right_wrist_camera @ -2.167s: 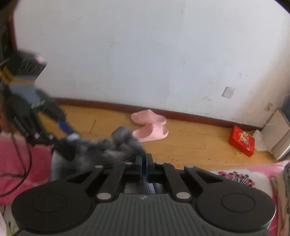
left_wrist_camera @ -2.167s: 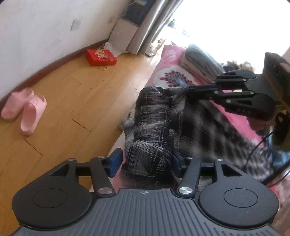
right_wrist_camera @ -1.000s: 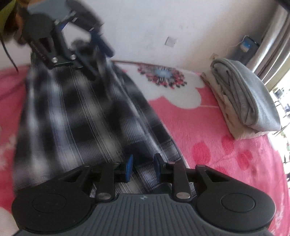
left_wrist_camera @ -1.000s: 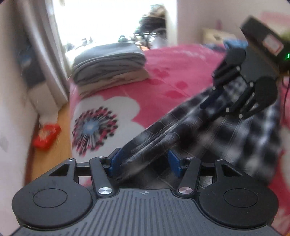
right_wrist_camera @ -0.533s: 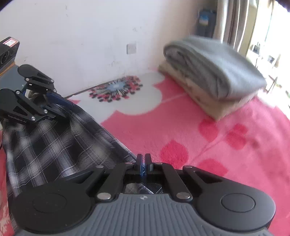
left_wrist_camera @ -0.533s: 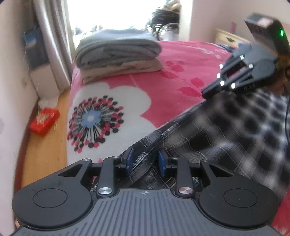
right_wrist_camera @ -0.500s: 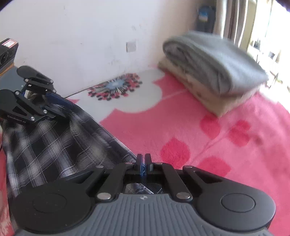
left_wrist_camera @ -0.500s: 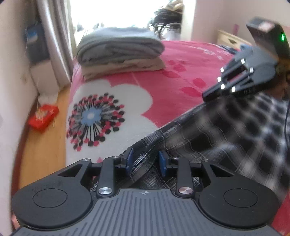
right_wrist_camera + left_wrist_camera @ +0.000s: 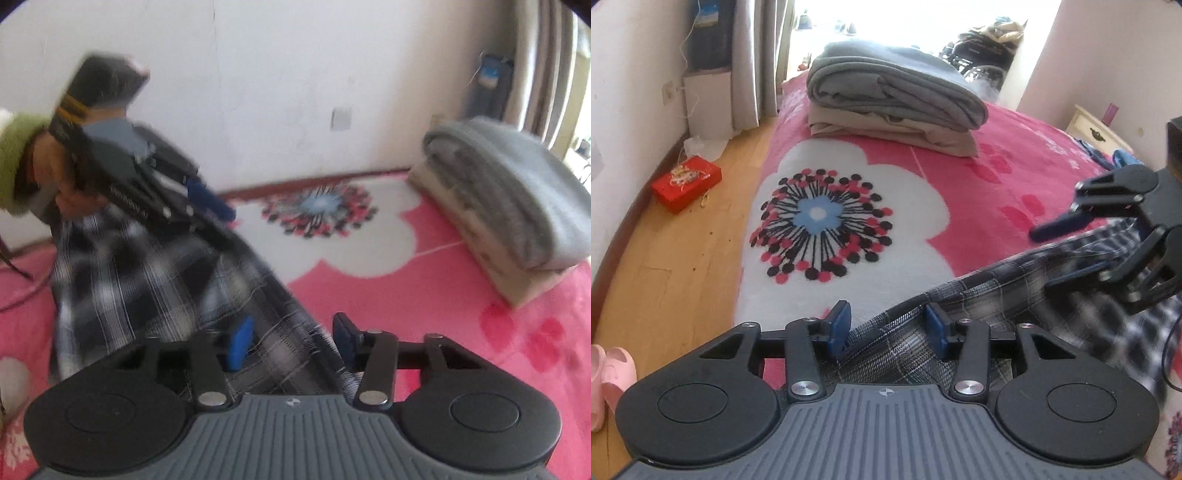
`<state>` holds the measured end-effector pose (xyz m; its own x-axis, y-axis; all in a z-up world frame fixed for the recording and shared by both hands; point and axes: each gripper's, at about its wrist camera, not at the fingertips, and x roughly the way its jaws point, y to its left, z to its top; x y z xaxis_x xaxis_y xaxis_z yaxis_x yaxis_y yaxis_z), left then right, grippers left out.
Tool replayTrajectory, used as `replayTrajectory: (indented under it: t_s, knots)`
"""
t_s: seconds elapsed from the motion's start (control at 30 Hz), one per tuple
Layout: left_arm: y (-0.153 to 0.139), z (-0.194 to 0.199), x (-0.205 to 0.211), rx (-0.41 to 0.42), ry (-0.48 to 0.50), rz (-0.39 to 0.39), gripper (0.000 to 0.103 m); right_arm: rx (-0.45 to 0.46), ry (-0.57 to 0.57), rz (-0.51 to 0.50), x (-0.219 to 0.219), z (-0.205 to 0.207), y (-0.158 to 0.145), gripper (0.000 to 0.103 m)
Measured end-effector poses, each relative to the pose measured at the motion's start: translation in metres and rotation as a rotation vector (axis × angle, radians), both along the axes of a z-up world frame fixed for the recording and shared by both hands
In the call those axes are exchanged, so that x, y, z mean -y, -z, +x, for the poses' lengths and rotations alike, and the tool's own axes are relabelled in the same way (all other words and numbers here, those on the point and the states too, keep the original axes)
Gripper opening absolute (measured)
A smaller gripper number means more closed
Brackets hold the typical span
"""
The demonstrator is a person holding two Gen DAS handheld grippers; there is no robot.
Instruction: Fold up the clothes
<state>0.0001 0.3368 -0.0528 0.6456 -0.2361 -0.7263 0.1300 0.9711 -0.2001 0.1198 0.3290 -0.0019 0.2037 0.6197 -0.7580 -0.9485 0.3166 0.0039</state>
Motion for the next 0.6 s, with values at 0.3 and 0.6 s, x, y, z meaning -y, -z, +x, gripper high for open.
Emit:
replayTrajectory:
  t_s: [0.3,0.6]
  knots:
    - [-0.025,-0.013,0.009,0.127,-0.057,0.055,0.044,-0.092,0.131,0.014,-0.007,0.026,0.022,0.000]
    - [-0.004,-0.003,0.076,0.071,0.112,0.013,0.043,-0.233,0.311,0.122,0.014,0.051,0.015,0.007]
